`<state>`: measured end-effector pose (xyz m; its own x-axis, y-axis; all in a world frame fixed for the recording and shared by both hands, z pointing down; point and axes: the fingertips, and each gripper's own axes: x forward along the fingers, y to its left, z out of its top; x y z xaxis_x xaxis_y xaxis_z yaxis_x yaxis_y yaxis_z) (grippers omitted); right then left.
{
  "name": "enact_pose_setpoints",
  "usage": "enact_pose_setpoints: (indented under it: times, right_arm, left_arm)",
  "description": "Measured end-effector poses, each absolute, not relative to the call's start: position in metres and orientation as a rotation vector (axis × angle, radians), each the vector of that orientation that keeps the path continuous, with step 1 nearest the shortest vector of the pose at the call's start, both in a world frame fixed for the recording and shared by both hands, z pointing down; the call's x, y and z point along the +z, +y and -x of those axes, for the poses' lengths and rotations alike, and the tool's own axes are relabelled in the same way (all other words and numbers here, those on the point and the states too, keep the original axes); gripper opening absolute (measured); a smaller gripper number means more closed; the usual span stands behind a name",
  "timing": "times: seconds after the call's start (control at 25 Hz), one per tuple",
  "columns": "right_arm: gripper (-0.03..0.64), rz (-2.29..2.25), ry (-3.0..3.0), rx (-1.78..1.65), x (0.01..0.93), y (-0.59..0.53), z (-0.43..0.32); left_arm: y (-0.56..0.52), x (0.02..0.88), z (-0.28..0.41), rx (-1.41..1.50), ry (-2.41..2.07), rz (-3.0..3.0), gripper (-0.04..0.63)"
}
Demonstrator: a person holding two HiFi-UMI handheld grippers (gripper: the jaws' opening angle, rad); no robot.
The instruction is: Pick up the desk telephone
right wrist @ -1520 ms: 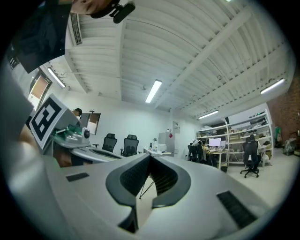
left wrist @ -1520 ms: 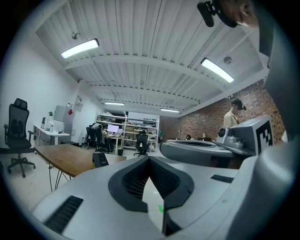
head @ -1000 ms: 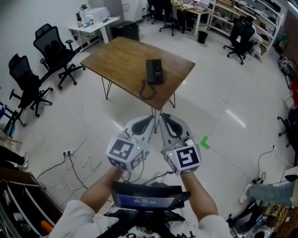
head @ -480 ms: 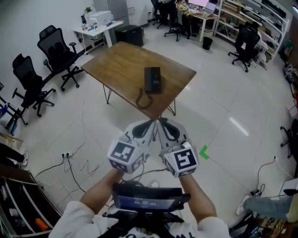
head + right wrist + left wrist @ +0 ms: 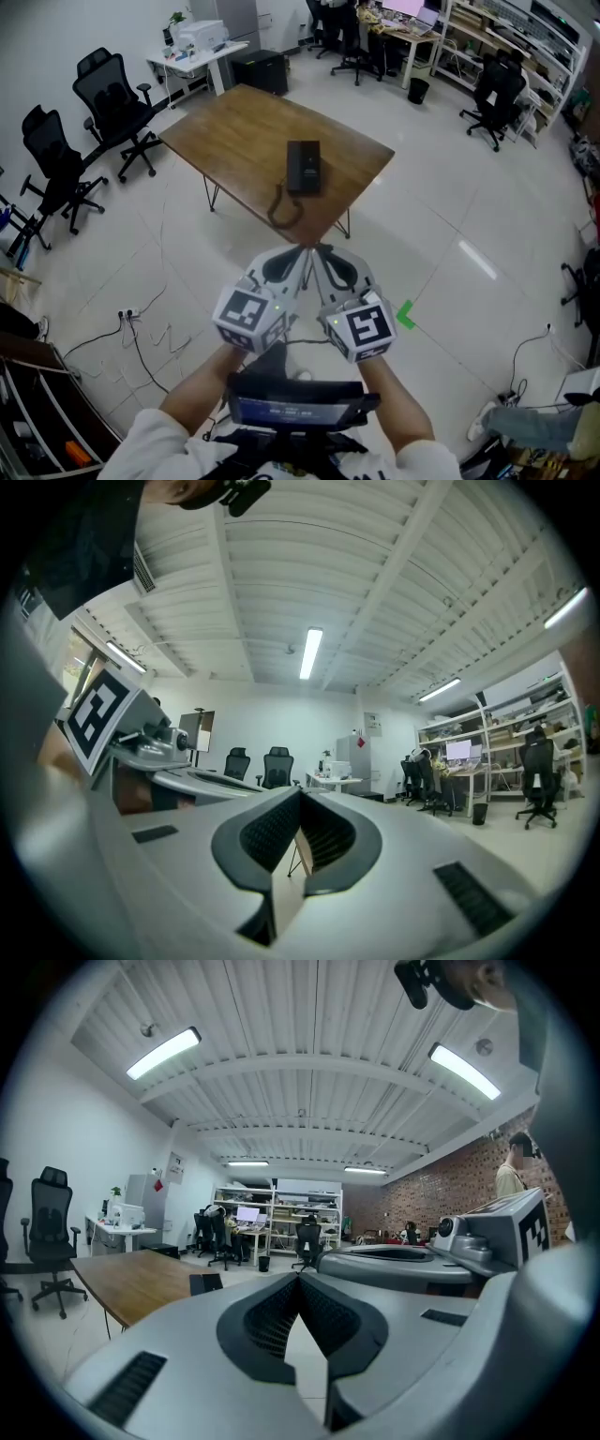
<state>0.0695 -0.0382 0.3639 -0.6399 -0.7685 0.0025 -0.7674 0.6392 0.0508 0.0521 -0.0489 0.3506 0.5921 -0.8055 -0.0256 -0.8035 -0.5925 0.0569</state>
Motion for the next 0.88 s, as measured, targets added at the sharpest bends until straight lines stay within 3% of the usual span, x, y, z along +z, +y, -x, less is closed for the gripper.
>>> enact_pose_setpoints:
  times: [0.88]
  right_arm:
    - [0.005,-1.363,-2.751,-0.012,0.386,-0.159,-0.048]
  left_arm:
    - [-0.175,0.373,-0.025,-0.088,-1.341,-2.71,0.0]
